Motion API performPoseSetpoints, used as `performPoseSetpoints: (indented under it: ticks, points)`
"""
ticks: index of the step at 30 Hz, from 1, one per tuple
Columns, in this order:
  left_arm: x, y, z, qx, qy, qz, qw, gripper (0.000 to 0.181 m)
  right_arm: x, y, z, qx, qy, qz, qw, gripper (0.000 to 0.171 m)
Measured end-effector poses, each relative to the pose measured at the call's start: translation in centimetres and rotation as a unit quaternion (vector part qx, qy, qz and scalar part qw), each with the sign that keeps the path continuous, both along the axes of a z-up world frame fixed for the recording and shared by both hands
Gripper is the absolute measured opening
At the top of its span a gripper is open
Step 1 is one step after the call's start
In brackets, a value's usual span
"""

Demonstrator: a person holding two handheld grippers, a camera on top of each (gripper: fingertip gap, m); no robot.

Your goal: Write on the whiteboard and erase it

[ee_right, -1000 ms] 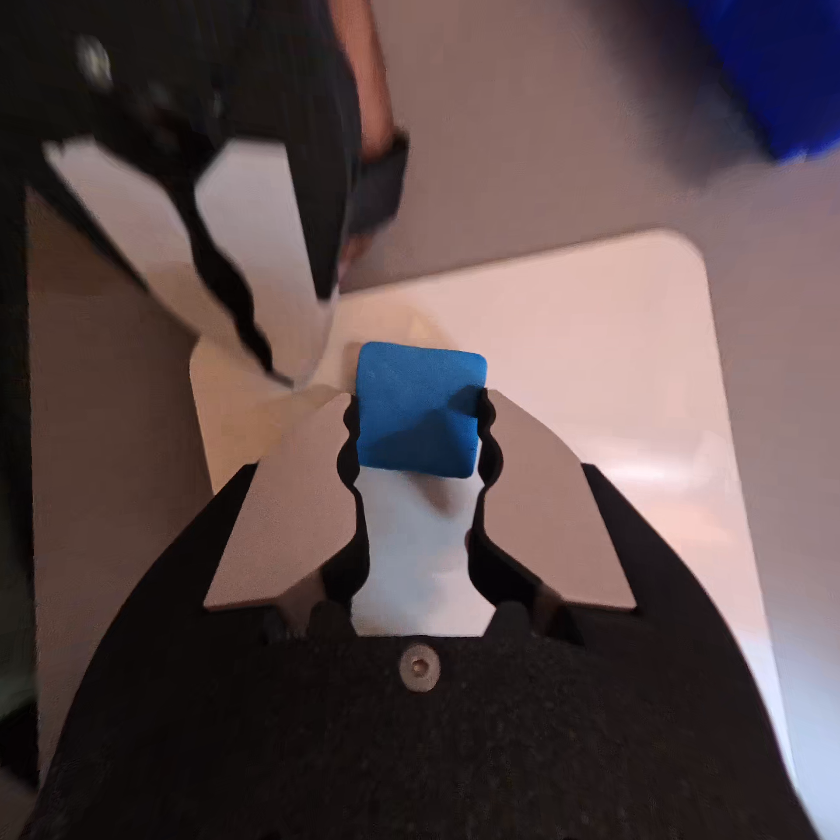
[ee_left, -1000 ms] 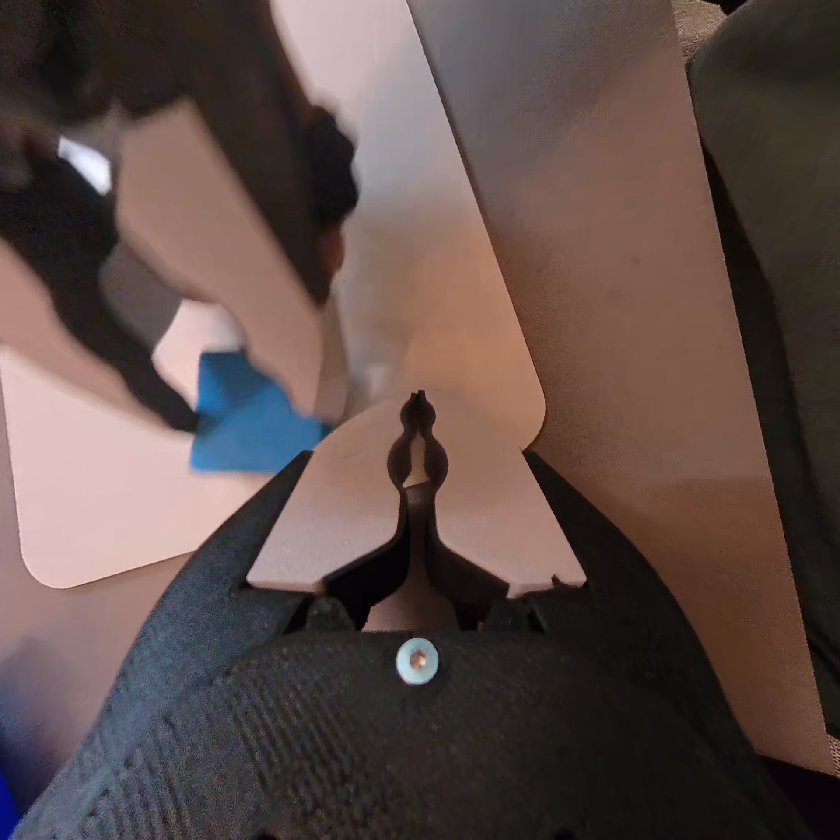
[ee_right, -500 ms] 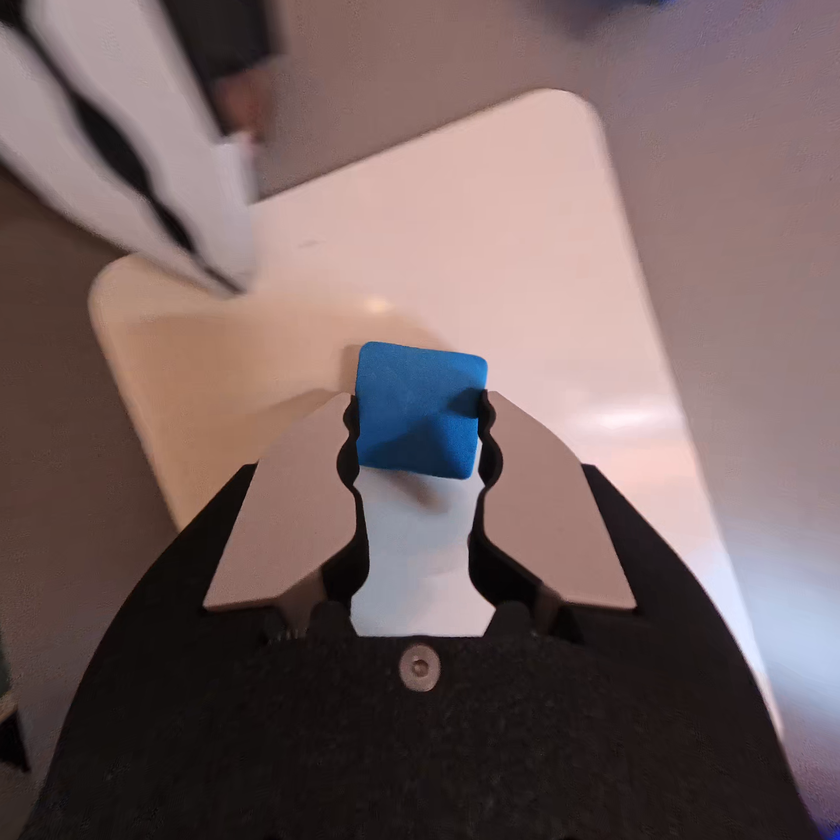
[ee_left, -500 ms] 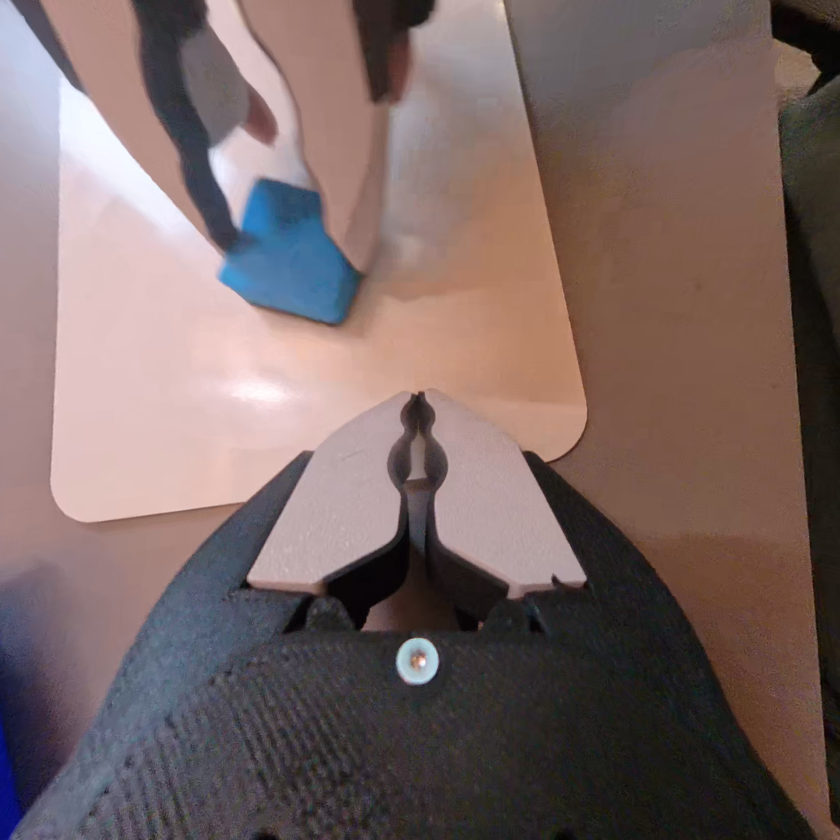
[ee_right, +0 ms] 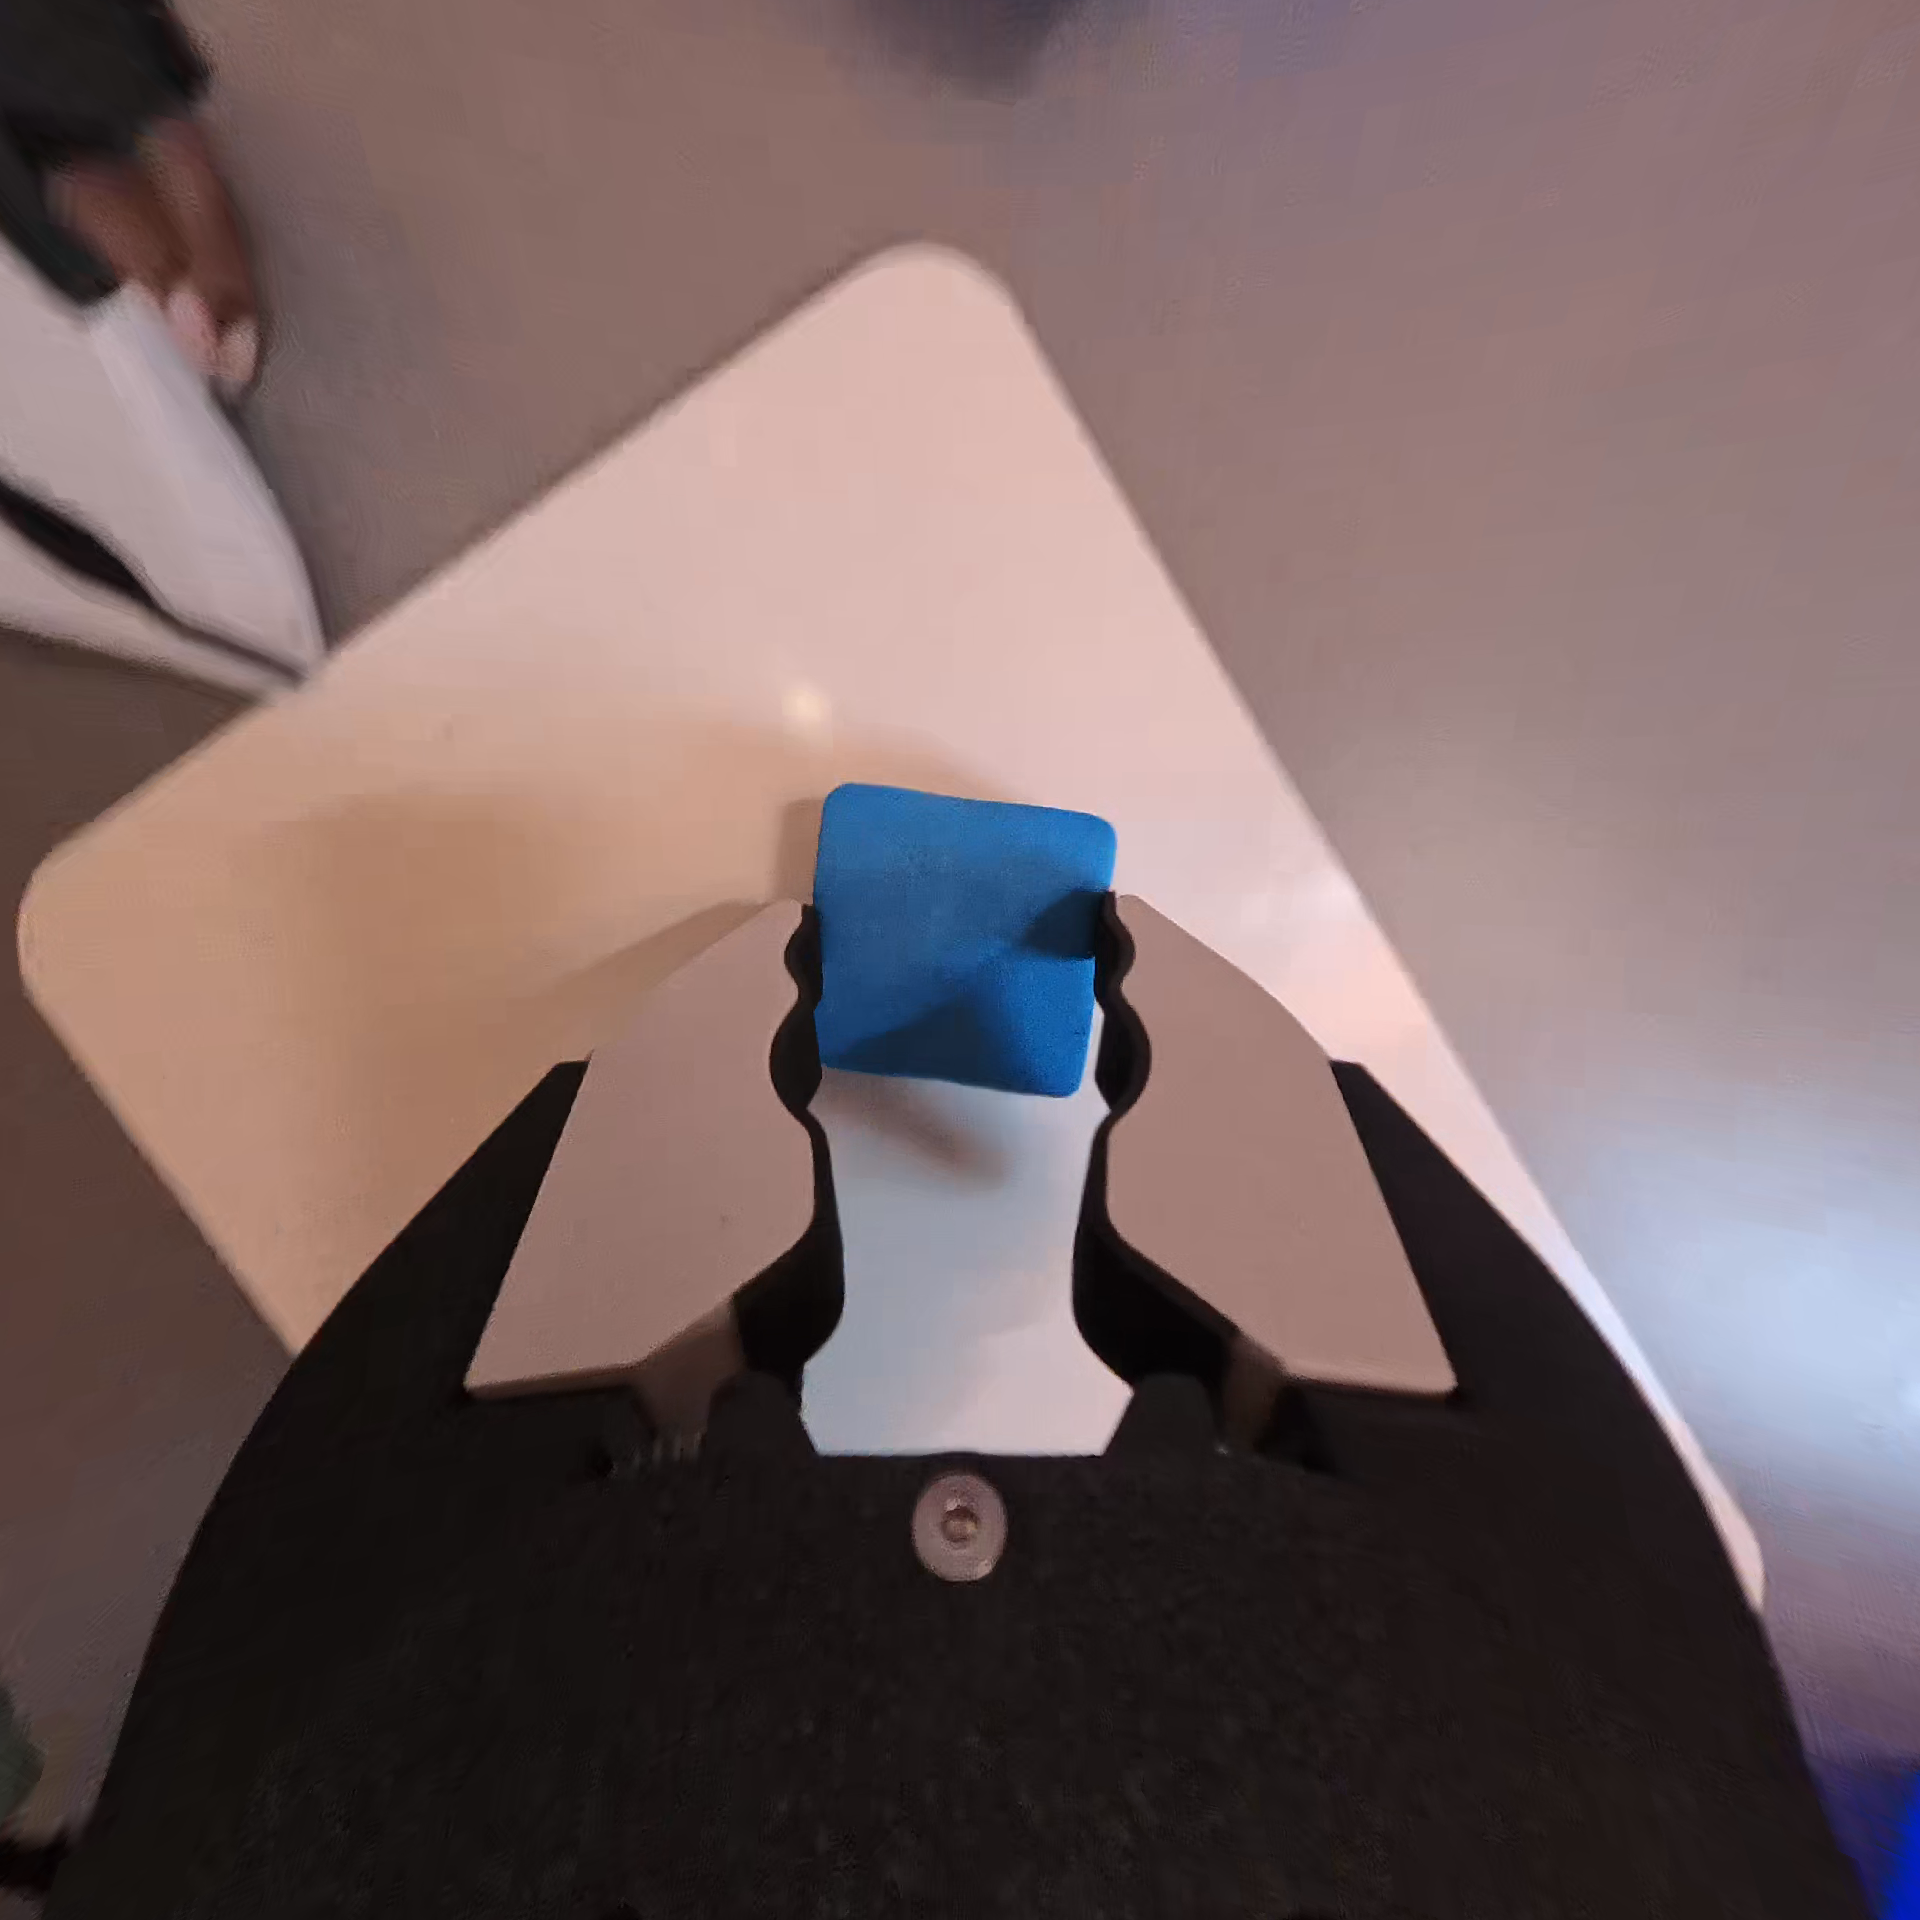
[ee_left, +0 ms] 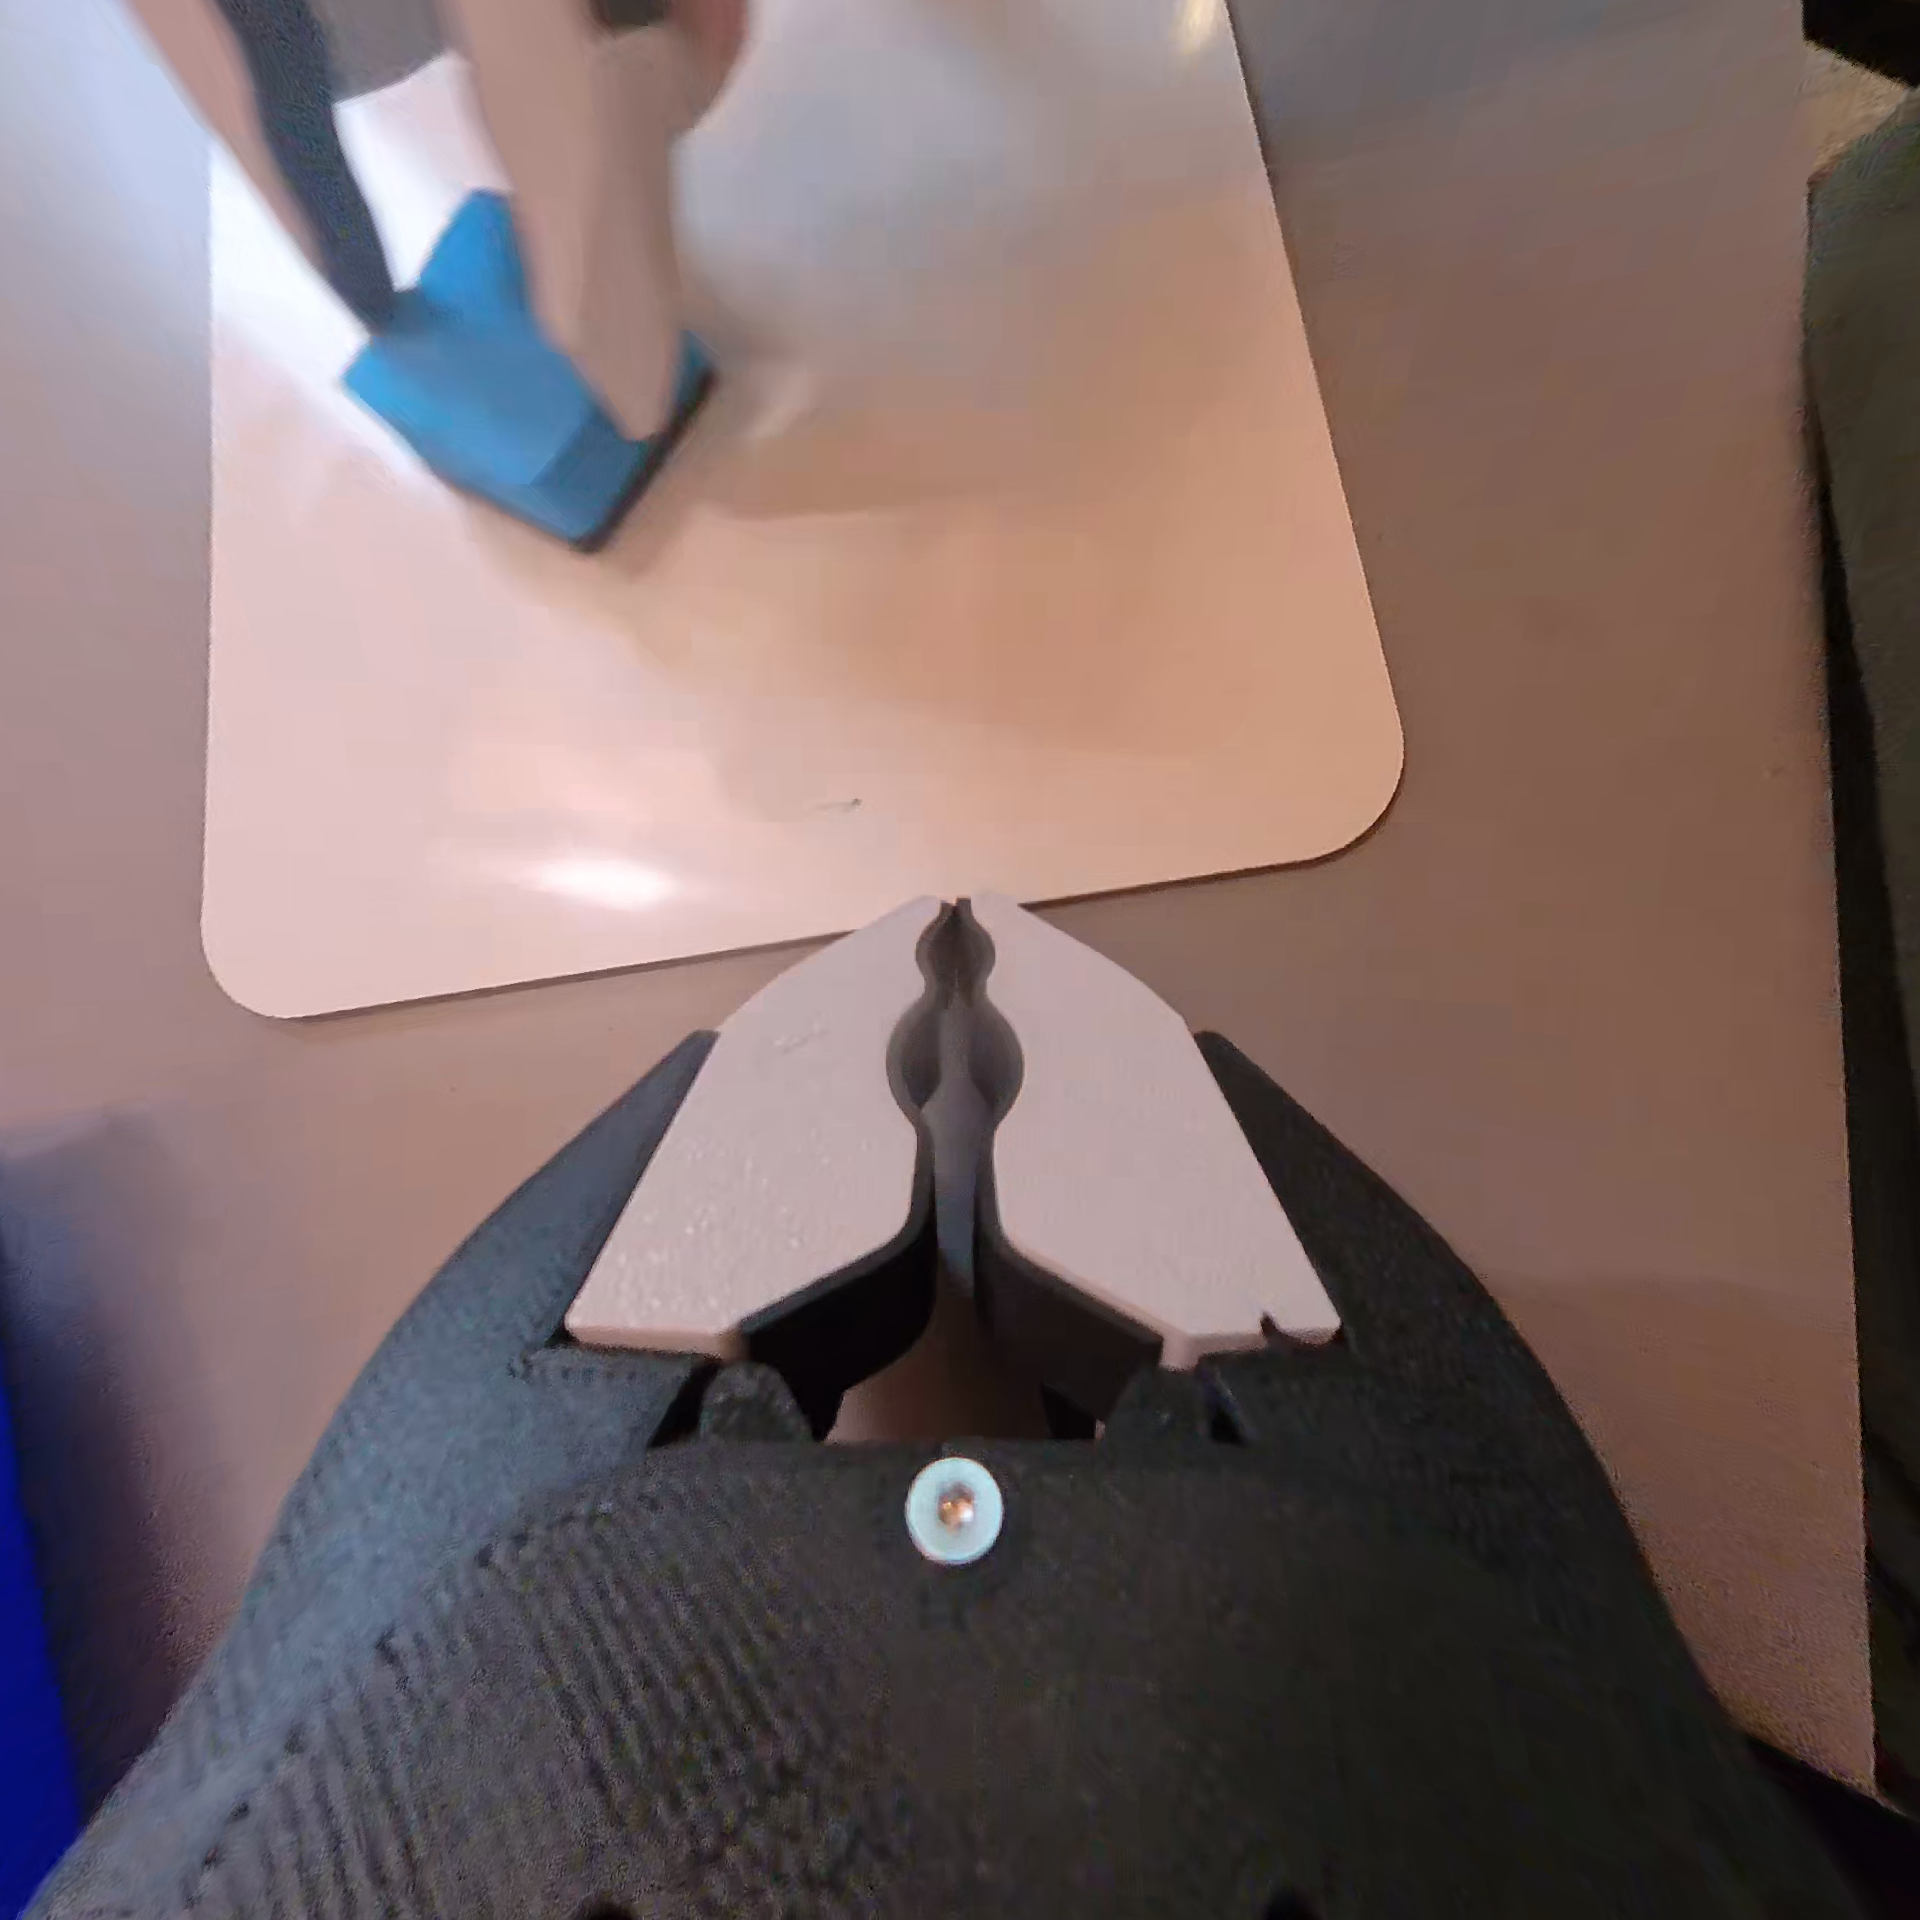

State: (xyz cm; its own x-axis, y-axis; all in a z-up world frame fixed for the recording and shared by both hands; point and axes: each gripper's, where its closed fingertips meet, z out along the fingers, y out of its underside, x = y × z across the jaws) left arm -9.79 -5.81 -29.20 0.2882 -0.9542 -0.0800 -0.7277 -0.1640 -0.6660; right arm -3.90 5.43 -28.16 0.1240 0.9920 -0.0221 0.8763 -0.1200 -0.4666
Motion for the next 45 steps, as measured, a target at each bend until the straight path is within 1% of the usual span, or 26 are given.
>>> performPoseSetpoints:
  ticks: [1,2,4,6,7,9,11,12,14,16,18,20,23,24,26,28,29,30,31,33,36,38,39,41,43,45]
  points:
    - [0.0,0.0,0.0,0.005,0.004,-0.002,1.000,0.000,-1.5,0.0,0.0,0.006,0.011,0.000,1.000,0.051]
    - [0.0,0.0,0.0,0.009,0.006,-0.003,1.000,0.000,-3.2,-1.3,0.0,0.009,0.025,0.025,0.999,0.051]
    - [0.0,0.0,0.0,0.008,0.006,-0.003,1.000,0.000,-5.2,-5.7,0.0,0.000,0.041,0.087,0.995,0.051]
    - [-0.1,-0.1,-0.1,0.005,0.007,-0.006,1.000,0.000,-3.9,-9.2,0.0,-0.002,0.020,0.145,0.989,0.051]
    - [-0.1,0.0,-0.2,0.009,0.010,-0.006,1.000,0.000,-2.9,-9.6,0.0,-0.001,0.008,0.156,0.988,0.051]
    - [0.0,0.0,-0.2,0.013,0.011,-0.009,1.000,0.000,-2.2,-7.3,0.0,-0.001,-0.003,0.105,0.994,0.051]
    - [0.1,0.0,-0.1,0.012,0.008,-0.007,1.000,0.000,-3.1,-4.4,0.0,0.013,0.003,0.043,0.999,0.051]
    - [0.1,0.1,-0.1,0.011,0.006,-0.006,1.000,0.000,-3.8,-4.6,0.0,0.012,0.009,0.044,0.999,0.051]
    - [0.0,0.2,0.1,0.004,-0.007,-0.002,1.000,0.000,-4.7,-7.5,0.0,0.002,0.032,0.092,0.995,0.051]
    - [0.2,0.3,0.6,-0.006,-0.035,-0.003,0.999,0.000,-3.6,-9.5,0.1,-0.003,0.036,0.121,0.992,0.051]
    - [0.9,0.1,1.2,-0.009,-0.061,-0.008,0.998,0.000,-1.9,-8.4,0.2,0.019,0.024,0.100,0.994,0.051]
    - [1.3,0.0,1.0,-0.001,-0.055,-0.015,0.998,0.000,-0.5,-6.0,0.5,0.029,0.022,0.051,0.998,0.051]
    - [1.7,-0.2,0.5,-0.002,-0.041,-0.021,0.999,0.000,-0.6,-4.7,0.1,-0.001,0.031,0.004,1.000,0.051]
    - [1.8,-0.2,0.4,0.001,-0.037,-0.023,0.999,0.000,-1.5,-5.1,0.1,-0.006,0.037,0.007,0.999,0.051]
    - [1.8,-0.1,0.2,0.017,-0.018,-0.029,0.999,0.000,-2.9,-7.4,0.0,-0.001,0.036,0.051,0.998,0.051]
    - [2.0,-0.6,0.2,0.015,-0.016,-0.043,0.999,0.000,-2.7,-9.3,0.0,-0.003,0.034,0.091,0.995,0.052]
    - [2.1,-0.8,0.2,0.013,-0.015,-0.041,0.999,0.000,-2.0,-9.1,0.1,-0.009,0.038,0.090,0.995,0.051]
    - [2.2,-0.7,0.1,0.023,-0.010,-0.043,0.999,0.000,-1.0,-7.7,0.0,-0.011,0.039,0.069,0.997,0.051]
    - [2.1,-0.6,0.1,0.032,-0.004,-0.041,0.999,0.000,0.5,-5.1,0.0,-0.002,0.036,0.029,0.999,0.051]
    - [2.2,-0.6,0.1,0.037,0.001,-0.040,0.999,0.000,4.5,1.6,0.0,0.013,0.033,-0.078,0.996,0.051]
    - [2.5,-0.6,0.1,0.044,0.007,-0.043,0.998,0.000,11.8,10.6,0.0,0.012,0.064,-0.253,0.965,0.052]
    - [2.6,-0.6,0.1,0.045,0.008,-0.042,0.998,0.000,14.9,12.9,0.1,0.002,0.084,-0.324,0.942,0.051]
    - [2.6,-0.6,0.1,0.043,0.008,-0.041,0.998,0.000,14.7,12.5,0.2,-0.008,0.095,-0.326,0.940,0.051]
    - [2.6,-0.5,0.1,0.038,0.006,-0.038,0.999,0.000,11.6,9.0,0.1,-0.006,0.106,-0.264,0.959,0.051]
    - [2.7,-0.4,0.1,0.032,0.006,-0.037,0.999,0.000,7.5,2.8,0.1,-0.012,0.102,-0.150,0.983,0.051]
    - [2.7,-0.3,0.1,0.034,0.007,-0.036,0.999,0.000,5.7,-3.3,0.1,-0.021,0.083,-0.049,0.995,0.051]
